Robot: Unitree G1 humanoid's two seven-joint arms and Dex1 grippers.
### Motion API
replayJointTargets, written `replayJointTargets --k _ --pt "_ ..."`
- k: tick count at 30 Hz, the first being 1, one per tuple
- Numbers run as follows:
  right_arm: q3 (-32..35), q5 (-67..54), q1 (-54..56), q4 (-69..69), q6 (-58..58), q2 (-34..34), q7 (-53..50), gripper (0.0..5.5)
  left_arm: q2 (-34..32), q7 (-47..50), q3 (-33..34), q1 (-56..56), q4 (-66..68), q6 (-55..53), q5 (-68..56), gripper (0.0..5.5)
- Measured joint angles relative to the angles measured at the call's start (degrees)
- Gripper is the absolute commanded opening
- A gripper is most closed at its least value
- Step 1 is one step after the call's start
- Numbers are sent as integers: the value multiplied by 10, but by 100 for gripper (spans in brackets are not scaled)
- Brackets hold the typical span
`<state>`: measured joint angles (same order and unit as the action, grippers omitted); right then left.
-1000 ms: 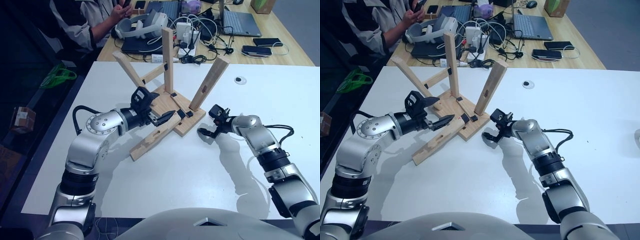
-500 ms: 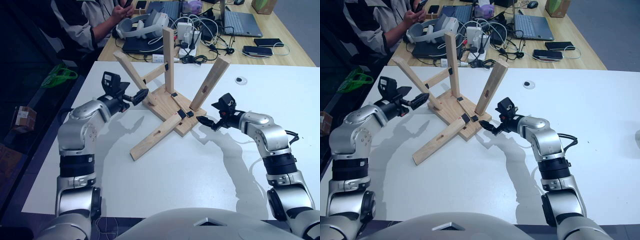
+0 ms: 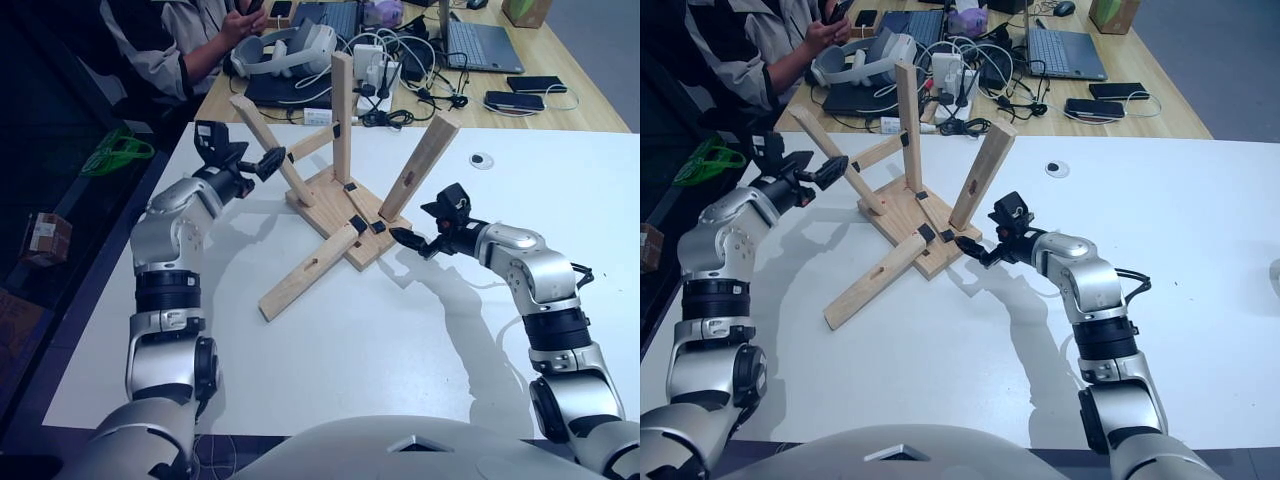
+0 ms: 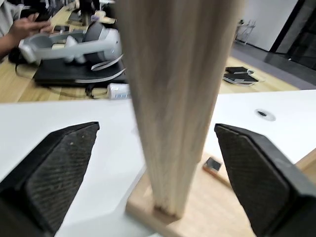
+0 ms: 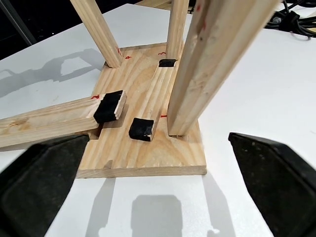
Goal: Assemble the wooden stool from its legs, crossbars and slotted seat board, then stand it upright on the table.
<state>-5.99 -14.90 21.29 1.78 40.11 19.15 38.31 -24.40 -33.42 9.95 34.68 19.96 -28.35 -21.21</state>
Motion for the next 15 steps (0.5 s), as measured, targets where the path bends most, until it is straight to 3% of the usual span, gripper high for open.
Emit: replayJointTargets --k 7,15 --pt "-1 -17 -2 2 1 42 59 537 -23 -139 -70 -27 -65 -35 -14 436" --pt "-12 14 17 133 -68 52 71 537 -26 -130 -94 -51 -97 -45 3 436"
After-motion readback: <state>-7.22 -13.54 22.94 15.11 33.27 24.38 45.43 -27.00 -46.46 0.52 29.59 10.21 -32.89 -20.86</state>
